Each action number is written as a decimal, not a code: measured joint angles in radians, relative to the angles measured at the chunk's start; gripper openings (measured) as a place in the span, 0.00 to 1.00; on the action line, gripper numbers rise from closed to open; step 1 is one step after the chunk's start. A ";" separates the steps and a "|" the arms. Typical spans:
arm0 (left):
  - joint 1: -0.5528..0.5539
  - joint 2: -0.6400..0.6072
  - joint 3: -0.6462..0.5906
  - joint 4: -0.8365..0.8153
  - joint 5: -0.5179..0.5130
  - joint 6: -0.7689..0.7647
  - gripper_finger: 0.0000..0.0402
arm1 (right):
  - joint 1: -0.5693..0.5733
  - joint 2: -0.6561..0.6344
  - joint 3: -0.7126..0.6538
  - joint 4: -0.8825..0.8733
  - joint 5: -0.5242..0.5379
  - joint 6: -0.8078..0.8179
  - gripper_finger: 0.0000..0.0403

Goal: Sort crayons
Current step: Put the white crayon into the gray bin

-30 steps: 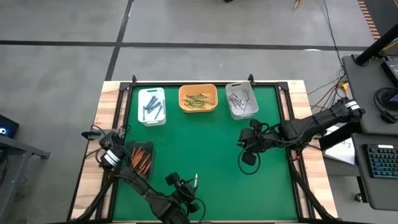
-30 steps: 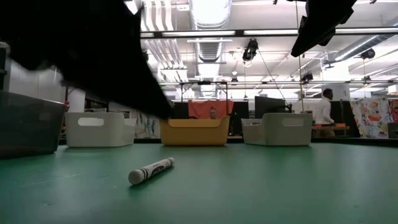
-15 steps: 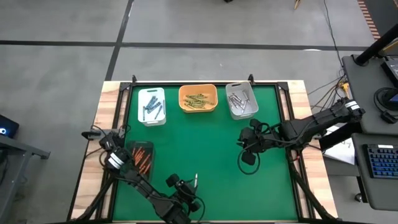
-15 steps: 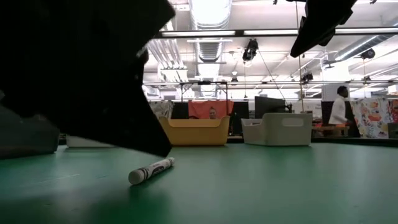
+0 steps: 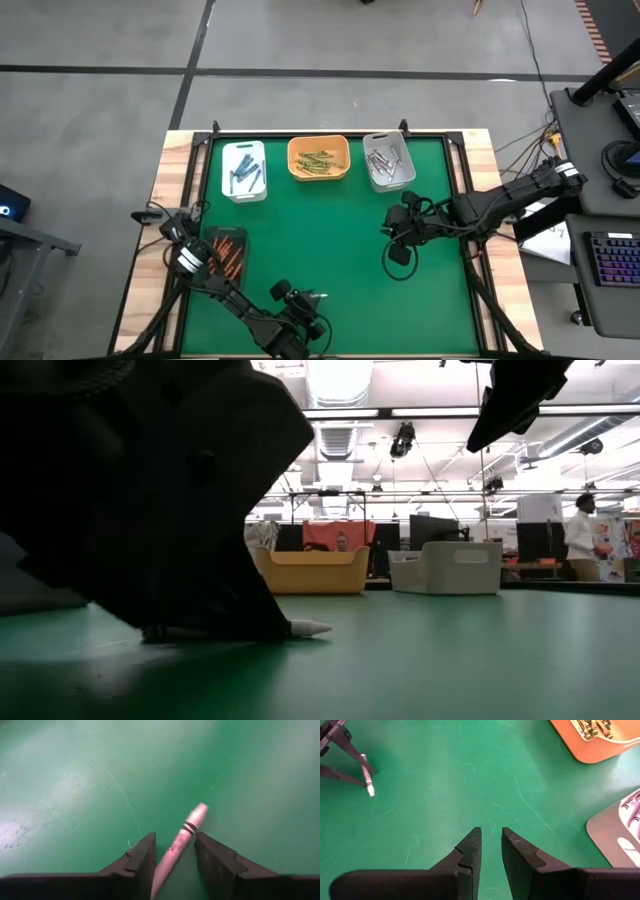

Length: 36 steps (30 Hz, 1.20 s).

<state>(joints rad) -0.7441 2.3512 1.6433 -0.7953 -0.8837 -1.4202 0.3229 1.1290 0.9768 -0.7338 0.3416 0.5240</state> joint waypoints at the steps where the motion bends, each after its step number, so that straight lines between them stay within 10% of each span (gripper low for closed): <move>1: 0.000 0.000 0.000 -0.006 0.009 -0.009 0.29 | 0.000 0.000 0.000 0.000 0.000 0.000 0.16; 12: 0.000 -0.002 -0.001 -0.029 0.038 0.044 0.02 | 0.000 0.000 0.000 0.000 0.000 -0.004 0.16; 24: 0.010 -0.080 -0.010 -0.129 0.091 0.156 0.00 | 0.014 0.000 -0.021 0.018 0.000 -0.050 0.16; 36: 0.103 -0.340 -0.012 -0.158 -0.008 0.678 0.00 | 0.086 0.001 -0.139 0.146 -0.001 -0.036 0.16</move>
<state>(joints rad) -0.6411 2.0114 1.6318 -0.9533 -0.8921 -0.7421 0.4087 1.1297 0.8377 -0.5878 0.3409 0.4877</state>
